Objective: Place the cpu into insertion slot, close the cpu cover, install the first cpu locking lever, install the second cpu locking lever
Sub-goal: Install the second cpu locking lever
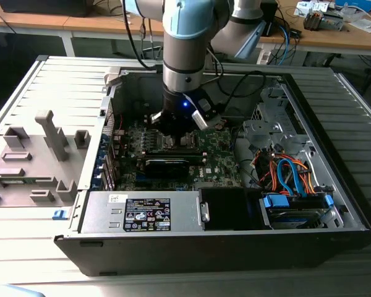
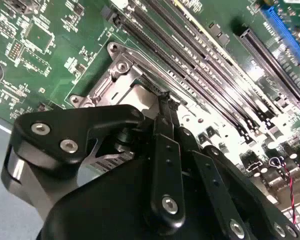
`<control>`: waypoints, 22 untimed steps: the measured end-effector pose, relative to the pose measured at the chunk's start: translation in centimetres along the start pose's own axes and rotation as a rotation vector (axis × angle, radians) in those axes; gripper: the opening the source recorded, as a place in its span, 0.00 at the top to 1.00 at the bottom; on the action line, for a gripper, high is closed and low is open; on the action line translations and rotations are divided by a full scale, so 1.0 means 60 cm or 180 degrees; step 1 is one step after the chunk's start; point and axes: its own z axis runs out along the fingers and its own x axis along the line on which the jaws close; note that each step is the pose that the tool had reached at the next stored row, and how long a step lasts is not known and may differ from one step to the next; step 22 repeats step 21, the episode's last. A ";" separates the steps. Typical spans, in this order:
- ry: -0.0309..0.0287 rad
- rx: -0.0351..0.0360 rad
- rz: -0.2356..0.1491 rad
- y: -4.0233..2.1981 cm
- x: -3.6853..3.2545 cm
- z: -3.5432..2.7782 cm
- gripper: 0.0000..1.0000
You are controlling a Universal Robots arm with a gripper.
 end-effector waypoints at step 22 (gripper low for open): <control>0.0064 0.0306 0.0004 0.032 -0.015 -0.085 0.89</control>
